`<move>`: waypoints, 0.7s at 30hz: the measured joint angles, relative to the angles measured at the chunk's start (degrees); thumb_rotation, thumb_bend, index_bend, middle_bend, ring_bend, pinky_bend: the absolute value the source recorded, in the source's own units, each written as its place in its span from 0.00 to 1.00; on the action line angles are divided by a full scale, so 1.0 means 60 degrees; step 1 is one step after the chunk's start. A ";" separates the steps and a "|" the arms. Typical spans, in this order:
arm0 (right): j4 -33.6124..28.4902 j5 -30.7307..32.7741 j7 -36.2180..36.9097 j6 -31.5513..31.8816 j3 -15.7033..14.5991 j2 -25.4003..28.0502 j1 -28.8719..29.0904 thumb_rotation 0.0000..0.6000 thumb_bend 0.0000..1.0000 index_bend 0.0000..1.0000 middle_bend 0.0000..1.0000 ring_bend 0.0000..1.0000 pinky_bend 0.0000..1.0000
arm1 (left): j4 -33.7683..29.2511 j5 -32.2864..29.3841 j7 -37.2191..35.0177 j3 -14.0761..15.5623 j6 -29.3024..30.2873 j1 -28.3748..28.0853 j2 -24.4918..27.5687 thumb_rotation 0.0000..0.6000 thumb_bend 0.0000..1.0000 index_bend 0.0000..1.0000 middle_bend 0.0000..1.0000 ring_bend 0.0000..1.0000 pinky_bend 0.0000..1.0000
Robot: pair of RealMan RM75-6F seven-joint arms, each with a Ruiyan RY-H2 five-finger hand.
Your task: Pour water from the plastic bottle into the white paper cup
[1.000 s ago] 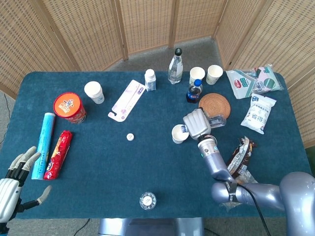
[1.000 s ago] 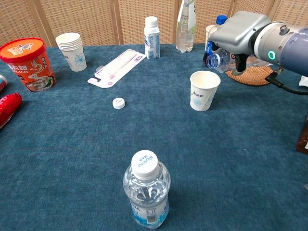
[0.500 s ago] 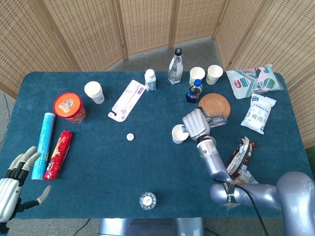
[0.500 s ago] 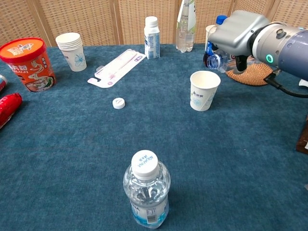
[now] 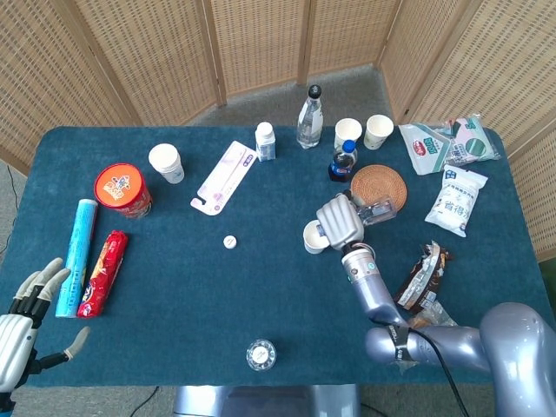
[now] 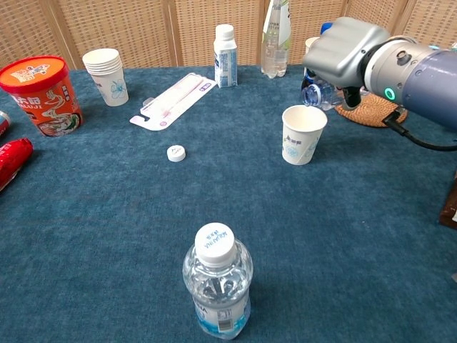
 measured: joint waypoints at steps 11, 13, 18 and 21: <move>0.0085 0.0084 -0.0247 0.0042 0.0023 -0.0029 -0.0004 1.00 0.33 0.61 0.68 0.58 0.54 | 0.0039 -0.0063 -0.0028 0.0001 -0.0028 -0.0001 -0.0042 0.74 0.39 0.05 0.02 0.00 0.00; 0.0085 0.0072 -0.0256 0.0052 0.0020 -0.0011 -0.0018 1.00 0.33 0.61 0.68 0.58 0.54 | 0.0035 -0.0070 -0.0023 -0.0008 -0.0034 -0.0009 -0.0043 0.74 0.39 0.05 0.02 0.00 0.00; 0.0073 0.0104 -0.0300 0.0068 0.0019 -0.0009 -0.0055 1.00 0.33 0.61 0.68 0.58 0.54 | 0.0031 -0.0072 -0.0013 -0.0016 -0.0060 -0.0028 -0.0059 0.74 0.39 0.05 0.02 0.00 0.00; 0.0060 0.0122 -0.0197 0.0014 0.0059 -0.0003 -0.0078 1.00 0.33 0.61 0.68 0.58 0.54 | 0.0035 -0.0082 -0.0004 -0.0013 -0.0056 -0.0021 -0.0069 0.74 0.39 0.05 0.02 0.00 0.00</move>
